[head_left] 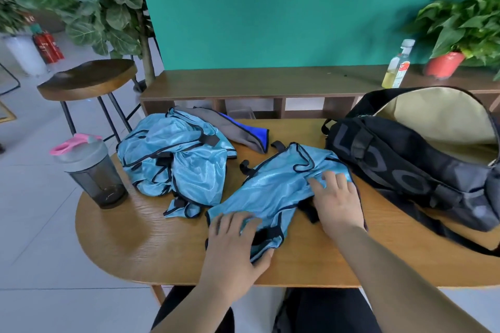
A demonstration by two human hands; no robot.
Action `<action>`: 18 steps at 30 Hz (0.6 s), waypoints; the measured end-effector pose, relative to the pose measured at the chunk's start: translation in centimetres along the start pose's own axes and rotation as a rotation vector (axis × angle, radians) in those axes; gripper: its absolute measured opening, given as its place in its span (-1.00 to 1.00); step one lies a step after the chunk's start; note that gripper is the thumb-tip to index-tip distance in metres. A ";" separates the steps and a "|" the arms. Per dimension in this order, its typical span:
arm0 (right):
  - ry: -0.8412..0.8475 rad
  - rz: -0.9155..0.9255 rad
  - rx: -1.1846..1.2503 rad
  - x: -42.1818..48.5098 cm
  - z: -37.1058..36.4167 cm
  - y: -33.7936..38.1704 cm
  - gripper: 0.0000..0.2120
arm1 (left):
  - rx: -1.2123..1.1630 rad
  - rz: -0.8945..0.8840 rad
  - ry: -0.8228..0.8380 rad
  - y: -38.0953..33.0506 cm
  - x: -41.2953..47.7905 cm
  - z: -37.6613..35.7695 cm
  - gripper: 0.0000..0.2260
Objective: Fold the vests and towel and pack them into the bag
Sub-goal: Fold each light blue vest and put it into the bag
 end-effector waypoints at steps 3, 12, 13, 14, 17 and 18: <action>0.022 -0.020 0.103 0.1 -1.5 0.0 -0.36 | -0.038 0.074 0.048 0.3 0.1 -0.1 -0.54; -0.115 0.102 0.386 -5.8 2.4 3.3 -0.43 | -0.084 -0.003 -0.035 -0.8 0.4 -0.3 -0.80; -0.143 0.269 0.404 -6.9 2.7 4.4 -0.46 | -0.099 -0.020 -0.042 -1.3 0.7 -0.1 -0.80; -0.107 0.421 0.437 -7.8 2.6 5.3 -0.47 | -0.123 -0.035 -0.046 -1.8 1.1 -0.1 -0.79; 0.131 0.494 0.483 -8.4 1.7 4.9 -0.35 | -0.194 -0.057 -0.068 -2.1 2.0 0.4 -0.84; 0.161 0.440 0.451 -7.9 1.4 3.8 -0.33 | -0.195 -0.058 -0.073 -1.6 2.4 0.7 -0.83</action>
Point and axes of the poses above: each hand's wrist, its own x-axis towards the middle knuckle, its own z-axis out of the back of the hand, y = z × x, the point moved 3 cm from there along x, towards the middle knuckle, and after that the axes turned 4 degrees about -z, right-handed, at the moved point
